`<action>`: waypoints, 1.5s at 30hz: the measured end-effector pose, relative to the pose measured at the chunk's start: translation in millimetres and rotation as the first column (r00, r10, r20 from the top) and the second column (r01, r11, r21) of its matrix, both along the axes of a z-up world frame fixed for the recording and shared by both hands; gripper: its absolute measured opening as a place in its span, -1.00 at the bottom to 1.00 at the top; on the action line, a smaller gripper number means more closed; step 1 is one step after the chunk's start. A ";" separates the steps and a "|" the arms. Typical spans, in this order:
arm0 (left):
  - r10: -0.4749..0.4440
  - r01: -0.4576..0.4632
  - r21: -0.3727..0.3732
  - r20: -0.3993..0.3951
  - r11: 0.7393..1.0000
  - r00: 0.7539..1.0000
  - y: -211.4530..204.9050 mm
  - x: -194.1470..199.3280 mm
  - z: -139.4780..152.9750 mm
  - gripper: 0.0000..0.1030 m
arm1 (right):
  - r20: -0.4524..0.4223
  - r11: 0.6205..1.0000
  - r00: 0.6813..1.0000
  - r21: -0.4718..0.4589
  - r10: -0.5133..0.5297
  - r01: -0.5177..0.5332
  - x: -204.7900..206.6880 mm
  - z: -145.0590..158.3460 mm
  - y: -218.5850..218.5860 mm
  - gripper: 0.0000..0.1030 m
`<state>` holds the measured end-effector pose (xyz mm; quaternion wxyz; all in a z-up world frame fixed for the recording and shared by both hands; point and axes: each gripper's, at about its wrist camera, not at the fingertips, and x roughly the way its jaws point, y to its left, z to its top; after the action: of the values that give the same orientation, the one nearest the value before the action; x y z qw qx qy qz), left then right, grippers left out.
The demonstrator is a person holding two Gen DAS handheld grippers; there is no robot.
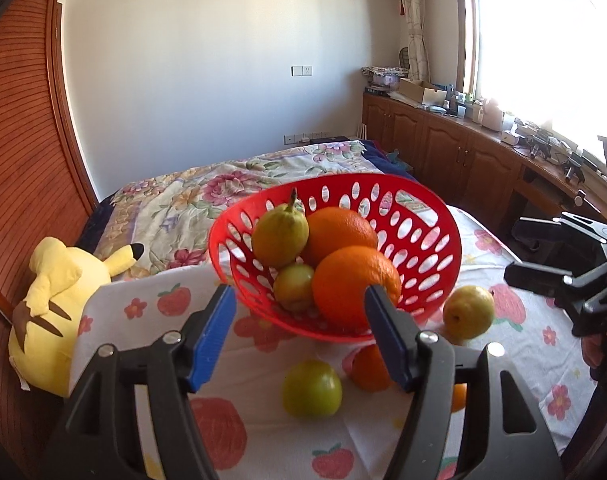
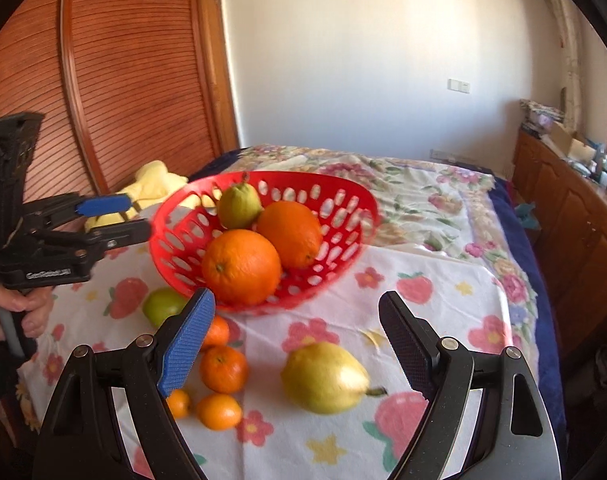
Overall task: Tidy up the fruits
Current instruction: 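Grasp a yellow pear with the right tool while the left tool grasps a green apple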
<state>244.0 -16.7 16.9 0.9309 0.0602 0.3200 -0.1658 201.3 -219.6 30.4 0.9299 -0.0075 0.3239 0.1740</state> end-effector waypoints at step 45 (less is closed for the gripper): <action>0.044 -0.038 0.035 -0.193 0.999 0.980 -2.4 16.9 -105.5 0.48 | -0.173 0.988 0.983 -0.149 -0.059 0.033 30.7 -97.1 8.5 0.64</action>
<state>260.9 -19.2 -88.6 0.8974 0.0518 0.4129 -0.1468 231.9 -211.1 -66.8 0.8982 -0.0522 0.4172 0.1282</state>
